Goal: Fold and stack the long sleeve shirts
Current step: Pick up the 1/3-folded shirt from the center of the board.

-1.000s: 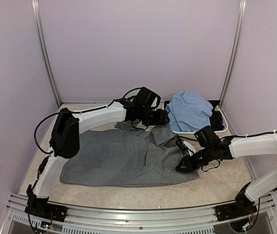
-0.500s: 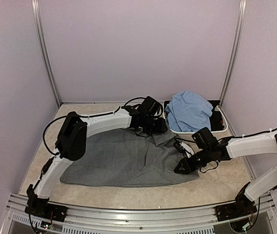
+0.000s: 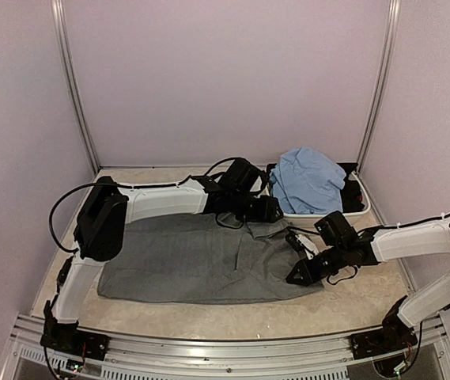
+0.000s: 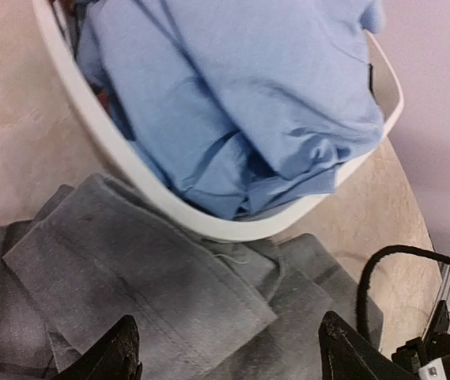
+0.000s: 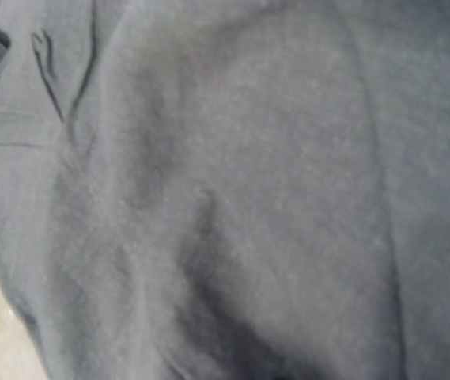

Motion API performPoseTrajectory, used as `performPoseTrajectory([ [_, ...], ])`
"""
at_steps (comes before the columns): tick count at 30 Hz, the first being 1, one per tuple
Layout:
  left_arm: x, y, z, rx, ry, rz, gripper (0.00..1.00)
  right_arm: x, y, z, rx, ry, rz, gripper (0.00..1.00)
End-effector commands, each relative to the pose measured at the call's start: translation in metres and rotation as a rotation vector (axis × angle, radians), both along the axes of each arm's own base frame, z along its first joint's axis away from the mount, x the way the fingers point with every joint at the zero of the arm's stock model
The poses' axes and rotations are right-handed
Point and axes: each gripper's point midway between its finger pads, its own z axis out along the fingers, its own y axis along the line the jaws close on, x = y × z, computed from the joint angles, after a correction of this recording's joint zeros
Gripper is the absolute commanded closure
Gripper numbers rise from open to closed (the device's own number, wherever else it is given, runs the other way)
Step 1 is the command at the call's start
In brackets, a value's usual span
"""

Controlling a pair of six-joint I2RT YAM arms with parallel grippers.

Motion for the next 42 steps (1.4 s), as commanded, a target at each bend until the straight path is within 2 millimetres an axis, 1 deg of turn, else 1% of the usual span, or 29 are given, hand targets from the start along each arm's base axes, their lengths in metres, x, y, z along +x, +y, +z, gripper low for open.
performPoseTrajectory([
  [1,-0.014,-0.018,0.045,-0.032,-0.169,-0.11,0.26,0.002,0.0,0.013,0.042,-0.03,-0.034,0.93],
  [4,-0.016,-0.023,0.045,-0.007,-0.217,-0.172,0.25,0.003,-0.007,0.015,0.04,-0.035,-0.06,0.93],
  [7,-0.017,-0.026,0.038,0.043,-0.269,-0.235,0.24,0.004,-0.013,0.02,0.055,-0.037,-0.086,0.94],
  [9,-0.014,-0.025,0.034,0.09,-0.3,-0.247,0.24,0.005,-0.017,0.026,0.08,-0.041,-0.104,0.94],
  [10,-0.013,-0.025,0.026,0.114,-0.305,-0.255,0.24,0.006,-0.018,0.029,0.093,-0.044,-0.11,0.94],
  [12,-0.009,-0.023,0.019,0.153,-0.321,-0.258,0.24,0.007,-0.021,0.033,0.11,-0.049,-0.128,0.94],
  [15,-0.009,-0.025,0.007,0.176,-0.323,-0.281,0.28,0.009,-0.023,0.037,0.114,-0.057,-0.136,0.93],
  [19,-0.008,-0.027,-0.009,0.233,-0.339,-0.3,0.32,0.009,-0.025,0.035,0.104,-0.053,-0.137,0.93],
  [20,-0.011,-0.029,-0.013,0.238,-0.336,-0.313,0.32,0.008,-0.025,0.033,0.103,-0.05,-0.135,0.93],
  [23,-0.013,-0.029,-0.017,0.252,-0.342,-0.315,0.33,0.007,-0.024,0.029,0.101,-0.038,-0.13,0.93],
  [25,-0.01,-0.028,-0.021,0.265,-0.345,-0.302,0.36,0.006,-0.023,0.028,0.107,-0.033,-0.122,0.93],
  [28,-0.011,-0.031,-0.026,0.269,-0.341,-0.309,0.4,0.005,-0.022,0.028,0.109,-0.03,-0.119,0.94],
  [33,-0.011,-0.031,-0.034,0.28,-0.338,-0.319,0.43,0.005,-0.023,0.028,0.103,-0.033,-0.115,0.94],
  [35,-0.01,-0.031,-0.036,0.279,-0.335,-0.317,0.46,0.004,-0.023,0.028,0.103,-0.031,-0.113,0.94],
  [42,-0.01,-0.032,-0.037,0.27,-0.33,-0.321,0.62,0.002,-0.022,0.023,0.109,-0.019,-0.104,0.94],
])
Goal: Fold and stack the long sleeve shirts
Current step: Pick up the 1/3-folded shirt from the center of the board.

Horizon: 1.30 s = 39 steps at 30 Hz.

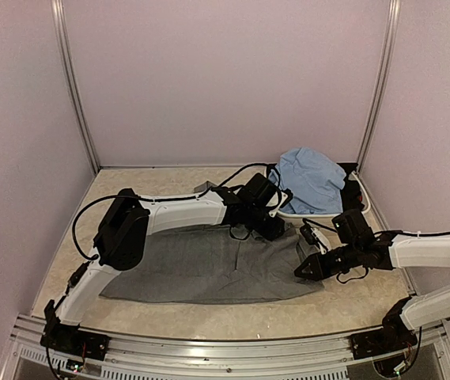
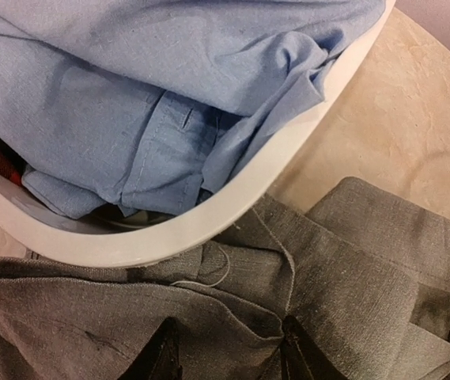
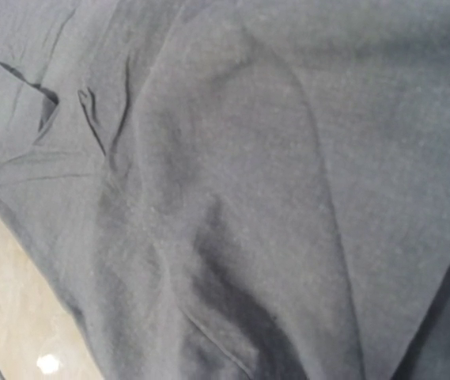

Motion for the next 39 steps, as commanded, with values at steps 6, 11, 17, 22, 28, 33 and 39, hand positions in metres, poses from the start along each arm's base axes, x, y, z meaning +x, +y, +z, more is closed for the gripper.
performPoseTrajectory([
  [6,0.006,-0.004,0.005,-0.028,0.002,-0.01,0.79,-0.002,-0.001,-0.007,0.001,0.016,0.015,0.93],
  [11,0.006,-0.003,0.009,-0.061,0.034,-0.017,0.88,-0.004,-0.001,-0.01,-0.004,0.025,0.019,0.94],
  [17,0.002,-0.004,0.019,-0.127,0.082,-0.045,1.0,-0.005,-0.002,-0.013,-0.009,0.033,0.021,0.94],
  [22,0.0,-0.001,0.03,-0.197,0.129,-0.073,0.99,-0.005,-0.001,-0.013,-0.008,0.031,0.022,0.93],
  [28,-0.006,-0.001,0.032,-0.267,0.207,-0.12,1.0,-0.006,-0.002,-0.014,-0.01,0.033,0.02,0.94],
  [33,-0.005,0.001,0.031,-0.31,0.249,-0.113,0.95,-0.006,-0.002,-0.014,-0.009,0.033,0.024,0.94],
  [39,-0.003,-0.001,0.027,-0.312,0.256,-0.108,0.93,-0.007,-0.002,-0.015,-0.008,0.034,0.026,0.94],
])
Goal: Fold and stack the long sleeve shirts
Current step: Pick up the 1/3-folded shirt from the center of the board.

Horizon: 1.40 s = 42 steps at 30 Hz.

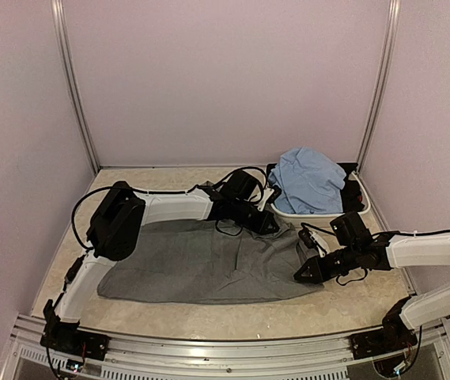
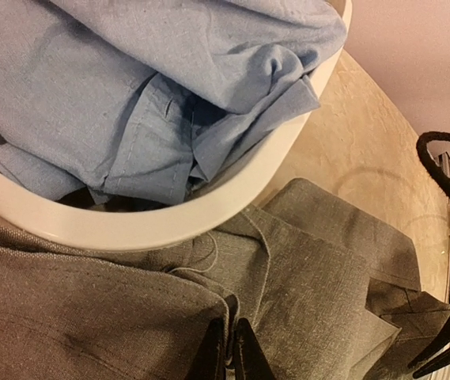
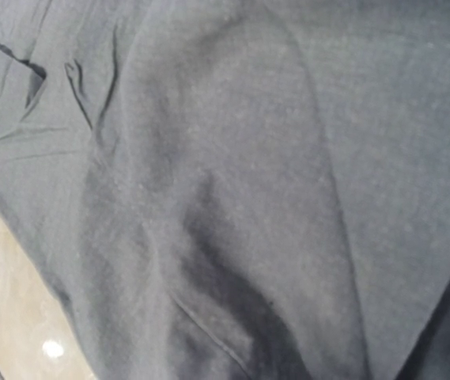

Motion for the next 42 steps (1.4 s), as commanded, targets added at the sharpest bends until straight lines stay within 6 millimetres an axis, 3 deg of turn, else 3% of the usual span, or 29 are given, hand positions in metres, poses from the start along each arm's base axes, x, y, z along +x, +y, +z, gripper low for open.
performPoseTrajectory([
  [1,-0.001,-0.006,0.023,-0.061,-0.006,-0.014,0.91,-0.001,-0.002,-0.004,0.003,0.0,0.006,0.94],
  [4,-0.001,-0.006,0.019,-0.055,0.0,-0.014,0.87,-0.002,-0.003,-0.004,-0.001,0.002,0.003,0.94],
  [8,-0.001,-0.005,0.019,-0.053,0.003,-0.013,0.99,-0.002,-0.002,-0.004,0.001,0.001,0.005,0.94],
  [17,0.001,-0.002,0.036,-0.068,-0.021,-0.003,1.0,0.0,-0.004,-0.001,-0.009,-0.004,-0.001,0.94],
  [24,-0.001,0.008,0.071,-0.091,-0.056,0.03,1.0,0.013,-0.003,0.029,-0.005,-0.071,-0.027,0.92],
  [31,-0.003,0.02,0.118,-0.142,-0.097,0.062,1.0,0.021,-0.001,0.052,0.016,-0.126,-0.045,0.88],
  [35,-0.003,0.034,0.138,-0.156,-0.115,0.097,1.0,0.023,-0.002,0.067,0.027,-0.158,-0.043,0.8],
  [38,-0.003,0.047,0.154,-0.193,-0.097,0.124,1.0,0.026,-0.002,0.085,0.042,-0.203,-0.049,0.61],
  [42,-0.01,0.065,0.191,-0.249,-0.123,0.138,1.0,0.03,-0.001,0.104,0.057,-0.242,-0.054,0.38],
])
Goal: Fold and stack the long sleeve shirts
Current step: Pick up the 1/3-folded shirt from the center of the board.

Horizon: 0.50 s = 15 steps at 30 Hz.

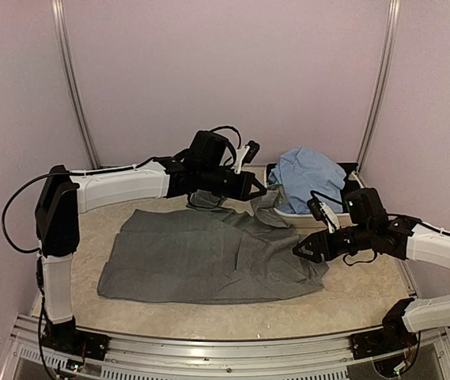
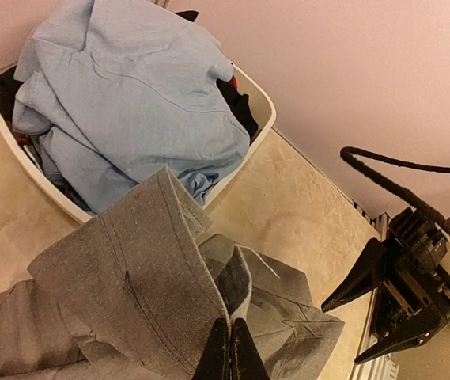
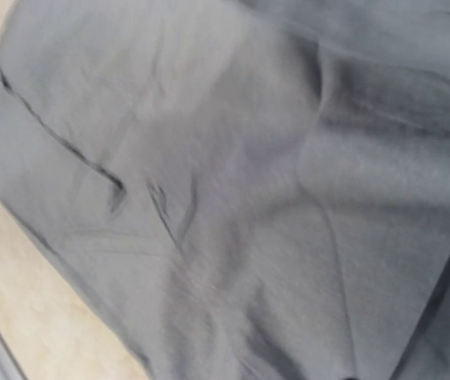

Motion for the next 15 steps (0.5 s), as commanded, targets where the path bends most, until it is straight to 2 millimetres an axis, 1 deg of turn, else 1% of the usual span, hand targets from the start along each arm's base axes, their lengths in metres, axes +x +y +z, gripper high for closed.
performPoseTrajectory([
  [1,-0.001,0.02,0.048,-0.081,-0.042,0.029,1.0,0.009,0.0,0.03,0.019,-0.068,-0.01,0.33],
  [2,-0.004,0.023,0.059,-0.093,-0.053,0.027,1.0,0.01,0.001,0.033,0.022,-0.074,-0.008,0.3],
  [3,-0.006,0.027,0.063,-0.095,-0.057,0.024,1.0,0.01,0.002,0.035,0.024,-0.076,-0.005,0.27],
  [5,-0.009,0.035,0.078,-0.11,-0.071,0.023,1.0,0.013,0.002,0.039,0.023,-0.087,-0.011,0.24],
  [8,-0.006,0.049,0.09,-0.122,-0.07,0.065,1.0,0.015,0.003,0.041,0.027,-0.092,-0.011,0.23],
  [9,-0.006,0.055,0.099,-0.136,-0.078,0.083,1.0,0.015,0.003,0.04,0.027,-0.092,-0.014,0.23],
  [11,-0.009,0.061,0.111,-0.153,-0.086,0.1,1.0,0.016,0.002,0.041,0.031,-0.101,-0.023,0.23],
  [12,-0.011,0.066,0.121,-0.167,-0.091,0.115,1.0,0.016,0.002,0.041,0.032,-0.104,-0.027,0.22],
  [14,-0.013,0.075,0.129,-0.182,-0.083,0.153,1.0,0.018,0.001,0.044,0.032,-0.113,-0.032,0.22],
  [15,-0.014,0.079,0.129,-0.184,-0.076,0.17,1.0,0.018,0.001,0.045,0.033,-0.117,-0.033,0.22],
])
